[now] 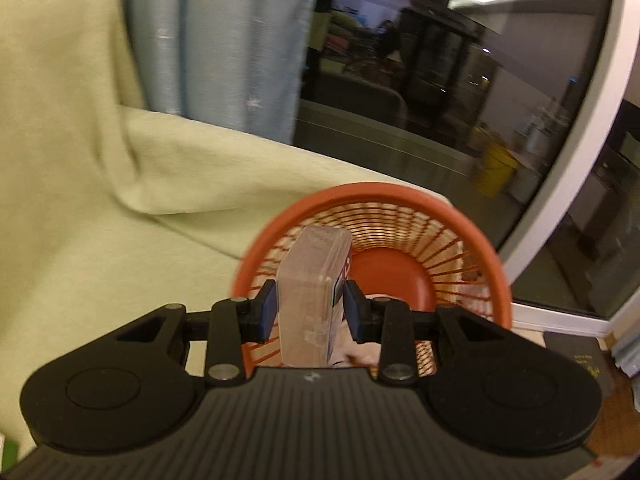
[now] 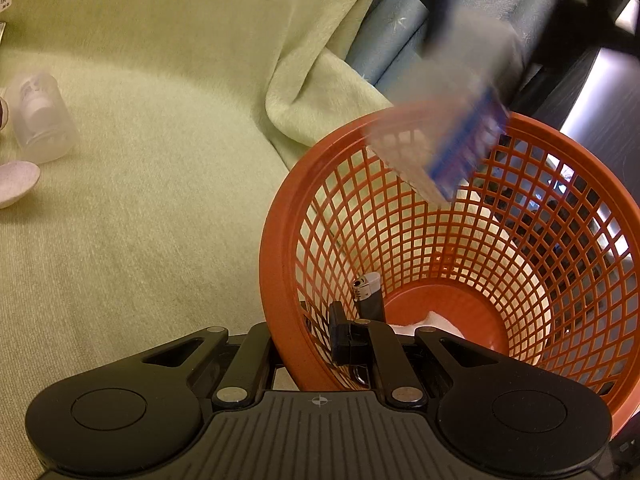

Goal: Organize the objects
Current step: 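Carry the clear plastic box into the basket and release it, then grasp the dark purple scrunchie with the left gripper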

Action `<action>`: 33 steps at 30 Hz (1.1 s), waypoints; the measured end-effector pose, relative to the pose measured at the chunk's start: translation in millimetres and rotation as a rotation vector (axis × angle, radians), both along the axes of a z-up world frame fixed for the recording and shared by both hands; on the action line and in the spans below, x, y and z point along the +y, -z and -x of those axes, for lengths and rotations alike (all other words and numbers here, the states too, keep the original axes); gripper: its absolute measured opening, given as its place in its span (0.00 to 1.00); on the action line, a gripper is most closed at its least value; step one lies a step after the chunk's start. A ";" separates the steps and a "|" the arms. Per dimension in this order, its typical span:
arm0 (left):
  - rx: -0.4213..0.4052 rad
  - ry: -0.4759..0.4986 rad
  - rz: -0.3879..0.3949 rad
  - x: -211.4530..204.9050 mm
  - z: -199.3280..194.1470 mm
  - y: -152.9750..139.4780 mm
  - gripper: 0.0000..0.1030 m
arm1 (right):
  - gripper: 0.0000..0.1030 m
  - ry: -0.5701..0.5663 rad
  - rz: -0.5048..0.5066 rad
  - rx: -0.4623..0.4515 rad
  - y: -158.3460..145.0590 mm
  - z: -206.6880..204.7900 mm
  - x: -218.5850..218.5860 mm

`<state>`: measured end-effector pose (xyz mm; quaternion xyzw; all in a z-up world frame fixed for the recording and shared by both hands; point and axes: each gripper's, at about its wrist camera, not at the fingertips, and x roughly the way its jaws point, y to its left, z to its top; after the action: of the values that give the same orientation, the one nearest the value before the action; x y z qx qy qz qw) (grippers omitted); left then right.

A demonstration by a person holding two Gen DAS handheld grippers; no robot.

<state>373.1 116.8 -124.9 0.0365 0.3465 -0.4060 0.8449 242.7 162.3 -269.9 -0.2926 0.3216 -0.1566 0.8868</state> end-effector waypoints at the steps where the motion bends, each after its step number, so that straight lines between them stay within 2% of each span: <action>1: 0.006 0.013 0.000 -6.5 -2.0 0.6 0.29 | 0.05 0.000 -0.001 0.000 -0.1 0.0 -0.2; 6: 0.002 -0.010 0.015 -6.4 -8.4 -2.3 0.30 | 0.05 0.001 -0.004 -0.002 -0.3 -0.2 -1.2; 10: 0.002 -0.084 0.008 24.4 -10.9 -3.8 0.31 | 0.05 0.001 -0.006 -0.002 -0.5 0.4 -0.5; 14: 0.010 -0.198 -0.006 68.7 -13.6 0.2 0.35 | 0.05 0.002 -0.010 -0.004 -1.1 1.4 -0.4; 19: 0.027 -0.352 -0.051 131.6 -10.3 12.4 0.37 | 0.05 0.002 -0.008 -0.002 -1.5 0.2 -0.7; 21: 0.028 -0.416 -0.078 157.0 -6.9 19.0 0.40 | 0.05 0.003 -0.010 -0.002 -1.8 0.0 -1.0; 27: 0.061 -0.569 -0.173 223.6 5.1 41.1 0.40 | 0.05 0.002 -0.009 -0.002 -1.8 0.0 -1.3; 33: 0.106 -0.631 -0.252 261.5 20.8 67.0 0.42 | 0.05 0.002 -0.008 -0.001 -1.6 0.3 -2.0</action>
<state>352.4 378.3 -191.8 0.0105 0.4316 -0.0799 0.8985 242.4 160.4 -268.2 -0.2887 0.3220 -0.1562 0.8880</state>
